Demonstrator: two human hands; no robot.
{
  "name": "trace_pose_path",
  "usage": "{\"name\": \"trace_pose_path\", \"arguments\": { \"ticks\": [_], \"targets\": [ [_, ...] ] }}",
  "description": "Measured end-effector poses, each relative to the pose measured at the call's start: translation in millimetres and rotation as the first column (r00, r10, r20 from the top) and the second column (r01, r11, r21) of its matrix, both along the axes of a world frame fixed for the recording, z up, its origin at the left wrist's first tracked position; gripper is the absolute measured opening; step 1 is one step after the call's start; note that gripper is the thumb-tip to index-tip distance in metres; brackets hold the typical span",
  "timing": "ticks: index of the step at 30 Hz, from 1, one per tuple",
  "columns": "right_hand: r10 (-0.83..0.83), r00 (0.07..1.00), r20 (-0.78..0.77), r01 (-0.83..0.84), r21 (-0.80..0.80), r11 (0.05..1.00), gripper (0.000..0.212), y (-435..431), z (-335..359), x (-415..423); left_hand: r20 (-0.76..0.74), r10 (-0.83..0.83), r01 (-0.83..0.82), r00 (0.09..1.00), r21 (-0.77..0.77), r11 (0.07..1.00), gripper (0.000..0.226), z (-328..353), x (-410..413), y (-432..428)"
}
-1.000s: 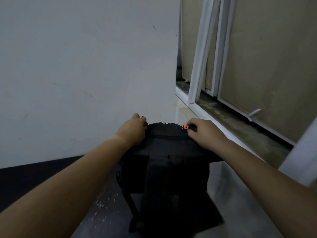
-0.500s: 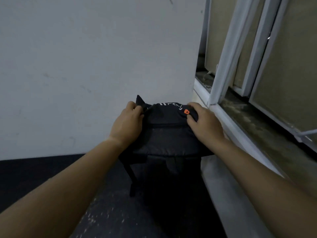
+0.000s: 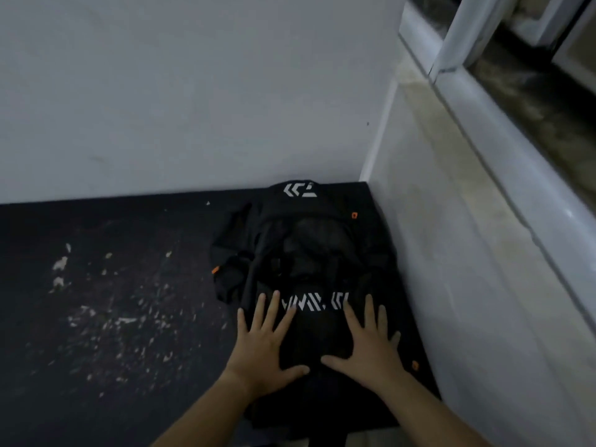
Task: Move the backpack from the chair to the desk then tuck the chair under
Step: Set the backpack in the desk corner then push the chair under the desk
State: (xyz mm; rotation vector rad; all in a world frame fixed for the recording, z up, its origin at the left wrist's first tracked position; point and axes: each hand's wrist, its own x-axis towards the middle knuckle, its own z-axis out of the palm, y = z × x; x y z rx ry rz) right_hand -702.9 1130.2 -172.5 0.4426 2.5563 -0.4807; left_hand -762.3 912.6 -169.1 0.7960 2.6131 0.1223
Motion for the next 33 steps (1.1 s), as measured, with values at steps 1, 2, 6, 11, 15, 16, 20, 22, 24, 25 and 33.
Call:
{"name": "trace_pose_path", "arguments": {
  "ticks": [1, 2, 6, 11, 15, 16, 20, 22, 24, 25, 33],
  "targets": [
    [0.011, 1.000, 0.023, -0.012, 0.016, 1.000, 0.123, -1, -5, 0, 0.012, -0.008, 0.008, 1.000, -0.048, 0.999, 0.116, -5, 1, 3],
    [0.016, 0.999, 0.036, -0.017, 0.021, 1.000, 0.125, 0, -9, 0, 0.028, -0.004, 0.006, 1.000, -0.093, 0.996, 0.120, -12, 1, 5],
    [0.009, 0.999, 0.049, -0.009, -0.007, 1.000, 0.126, 7, -21, -9, 0.081, 0.026, -0.010, 0.996, -0.188, 0.982, 0.121, -30, -8, 12],
    [-0.053, 0.998, 0.037, 0.055, -0.033, 0.998, 0.124, 10, -32, -36, 0.125, 0.031, -0.008, 0.992, -0.181, 0.983, 0.119, -39, -43, 26],
    [-0.089, 0.996, 0.016, 0.089, -0.035, 0.995, 0.122, 19, -38, -65, 0.104, 0.025, -0.009, 0.994, -0.148, 0.989, 0.115, -41, -76, 38],
    [-0.090, 0.996, 0.015, 0.091, -0.033, 0.995, 0.122, 22, -39, -74, 0.102, 0.026, -0.012, 0.994, -0.142, 0.990, 0.115, -41, -85, 42],
    [-0.094, 0.995, 0.014, 0.094, -0.023, 0.995, 0.122, 35, -41, -114, 0.097, 0.030, -0.015, 0.995, -0.145, 0.989, 0.115, -42, -124, 57],
    [-0.096, 0.995, 0.016, 0.097, -0.015, 0.995, 0.123, 40, -42, -132, 0.107, 0.038, -0.021, 0.994, -0.152, 0.988, 0.115, -43, -142, 64],
    [-0.100, 0.995, 0.019, 0.101, -0.018, 0.995, 0.122, 45, -43, -149, 0.103, 0.044, -0.029, 0.994, -0.143, 0.989, 0.115, -43, -158, 69],
    [-0.104, 0.994, 0.018, 0.104, -0.020, 0.994, 0.122, 46, -43, -156, 0.099, 0.045, -0.031, 0.994, -0.139, 0.990, 0.115, -44, -165, 72],
    [-0.130, 0.991, 0.020, 0.130, 0.002, 0.991, 0.122, 48, -45, -187, 0.091, 0.070, -0.056, 0.993, -0.148, 0.987, 0.116, -53, -193, 80]
  ]
}}
